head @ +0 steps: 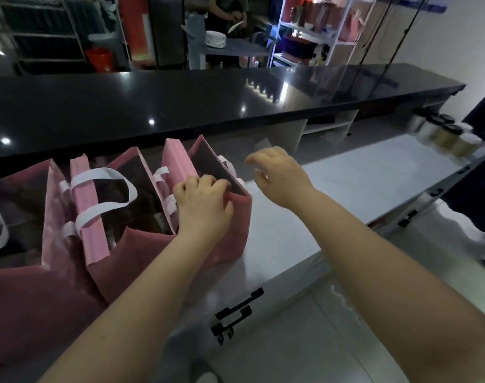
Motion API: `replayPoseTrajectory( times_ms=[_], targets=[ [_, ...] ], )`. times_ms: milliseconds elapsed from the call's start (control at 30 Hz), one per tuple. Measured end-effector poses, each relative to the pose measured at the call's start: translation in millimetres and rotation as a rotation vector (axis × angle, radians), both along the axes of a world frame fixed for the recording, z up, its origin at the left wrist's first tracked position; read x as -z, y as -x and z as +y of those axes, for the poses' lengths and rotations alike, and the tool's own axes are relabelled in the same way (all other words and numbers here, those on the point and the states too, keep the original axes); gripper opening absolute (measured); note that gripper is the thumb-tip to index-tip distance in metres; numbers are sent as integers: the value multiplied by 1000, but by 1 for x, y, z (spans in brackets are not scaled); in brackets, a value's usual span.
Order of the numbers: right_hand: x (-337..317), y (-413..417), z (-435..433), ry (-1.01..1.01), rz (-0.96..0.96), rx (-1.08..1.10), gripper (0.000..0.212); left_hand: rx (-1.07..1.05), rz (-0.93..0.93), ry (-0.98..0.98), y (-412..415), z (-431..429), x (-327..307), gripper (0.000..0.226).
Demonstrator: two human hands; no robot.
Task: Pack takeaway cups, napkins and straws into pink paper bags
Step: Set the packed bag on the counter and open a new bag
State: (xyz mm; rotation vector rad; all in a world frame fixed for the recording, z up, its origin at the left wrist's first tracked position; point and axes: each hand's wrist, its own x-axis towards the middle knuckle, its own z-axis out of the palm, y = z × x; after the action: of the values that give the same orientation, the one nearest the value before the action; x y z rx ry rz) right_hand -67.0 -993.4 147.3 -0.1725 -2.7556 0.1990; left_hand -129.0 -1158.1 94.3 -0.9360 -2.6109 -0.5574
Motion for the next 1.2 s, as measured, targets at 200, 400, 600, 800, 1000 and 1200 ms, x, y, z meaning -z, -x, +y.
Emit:
replayPoseTrajectory(
  times_ms=[200,400,600,800,1000,1200],
  targets=[
    [25,56,21,105,-147,-157,32,-28,5,-38,6,7,2,20],
    [41,104,42,210,-174,-284,50,-129,-23,-12,5,15,-1,23],
    [38,134,68,-213,-164,-353,64,-487,-38,-107,-31,29,1,14],
    [53,96,136,9,-79,-354,20,-686,9,-145,-51,55,2,16],
    [67,19,161,305,61,-506,4,-667,-126,-572,-53,80,10,28],
    [81,0,188,623,58,-507,66,-570,-436,-1227,-92,89,40,29]
  ],
)
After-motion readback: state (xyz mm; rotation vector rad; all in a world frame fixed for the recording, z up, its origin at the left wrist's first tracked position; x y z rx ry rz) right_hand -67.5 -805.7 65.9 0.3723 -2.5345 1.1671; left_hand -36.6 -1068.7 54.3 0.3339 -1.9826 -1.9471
